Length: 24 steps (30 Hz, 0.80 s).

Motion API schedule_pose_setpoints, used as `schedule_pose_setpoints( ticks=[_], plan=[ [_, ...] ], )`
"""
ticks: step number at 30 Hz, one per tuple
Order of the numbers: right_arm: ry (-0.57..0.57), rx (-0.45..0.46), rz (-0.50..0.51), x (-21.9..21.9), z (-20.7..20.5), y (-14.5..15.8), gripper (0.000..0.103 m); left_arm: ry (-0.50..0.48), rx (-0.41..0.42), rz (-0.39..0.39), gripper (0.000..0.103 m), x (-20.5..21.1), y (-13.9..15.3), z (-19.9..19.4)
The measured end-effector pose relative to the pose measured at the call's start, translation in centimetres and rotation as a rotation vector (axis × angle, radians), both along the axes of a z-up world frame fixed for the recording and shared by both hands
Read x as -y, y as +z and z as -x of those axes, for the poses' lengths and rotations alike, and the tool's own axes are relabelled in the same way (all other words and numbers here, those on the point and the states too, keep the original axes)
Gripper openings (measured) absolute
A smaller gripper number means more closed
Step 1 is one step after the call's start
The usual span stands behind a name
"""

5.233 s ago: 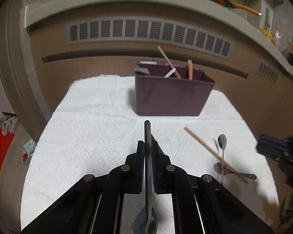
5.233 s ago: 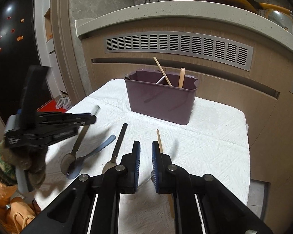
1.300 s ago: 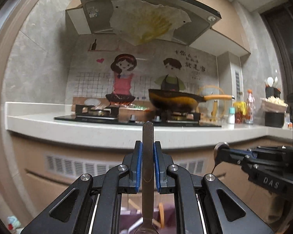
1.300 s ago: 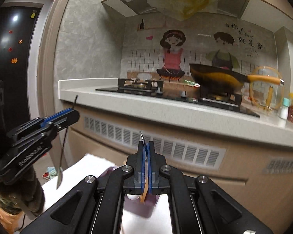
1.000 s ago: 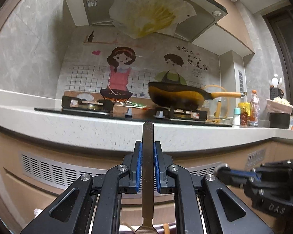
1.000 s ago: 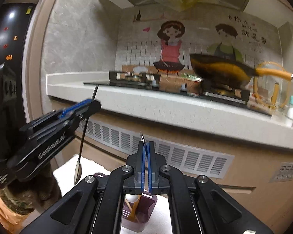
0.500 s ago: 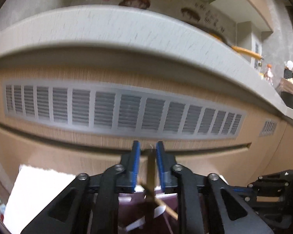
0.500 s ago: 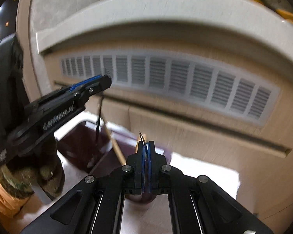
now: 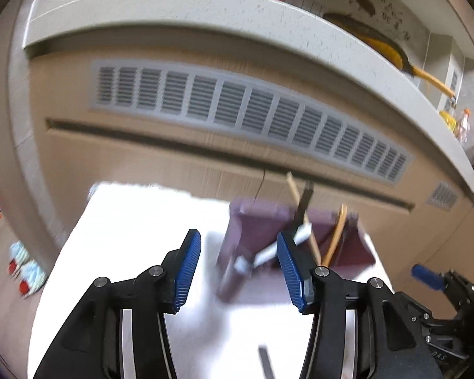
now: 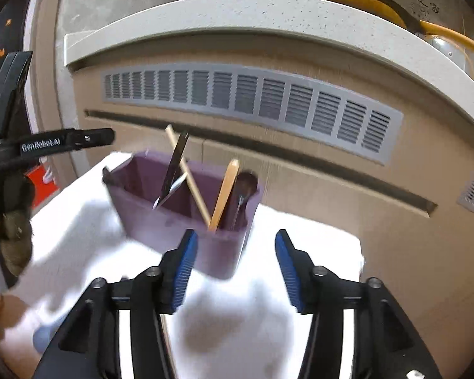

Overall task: Organize utensils
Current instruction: 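Move both open grippers back over the utensils on the towel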

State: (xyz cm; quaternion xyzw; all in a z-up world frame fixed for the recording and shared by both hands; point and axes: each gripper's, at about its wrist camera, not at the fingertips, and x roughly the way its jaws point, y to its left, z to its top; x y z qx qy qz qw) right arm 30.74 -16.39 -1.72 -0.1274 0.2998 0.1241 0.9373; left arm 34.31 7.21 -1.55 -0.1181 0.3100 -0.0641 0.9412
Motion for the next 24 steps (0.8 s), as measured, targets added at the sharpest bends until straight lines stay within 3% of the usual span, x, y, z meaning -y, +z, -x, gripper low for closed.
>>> schedule_pose_setpoints(
  ticks=[1, 3, 6, 12, 17, 24],
  plan=[
    [-0.004, 0.007, 0.003, 0.0, 0.6, 0.0, 0.067, -0.006, -0.013, -0.009, 0.056, 0.1, -0.3, 1.2],
    [-0.029, 0.048, 0.020, -0.1, 2.3, -0.5, 0.089, -0.022, -0.022, -0.030, 0.059, 0.2, -0.9, 3.5],
    [-0.055, 0.123, 0.062, -1.1, 4.7, -1.0, 0.098, -0.058, -0.026, -0.073, 0.064, 1.0, -2.1, 7.3],
    [-0.054, 0.057, 0.078, -1.0, 7.2, -1.8, 0.101, -0.146, -0.100, -0.104, 0.068, 1.9, -5.1, 12.8],
    [-0.057, -0.022, 0.088, -0.5, 8.7, -3.5, 0.101, -0.249, -0.173, -0.173, 0.068, 3.0, -7.7, 17.1],
    [0.008, -0.105, 0.052, -0.6, 10.9, -5.8, 0.101, -0.179, -0.247, -0.135, 0.068, 1.9, -10.2, 21.0]
  ],
)
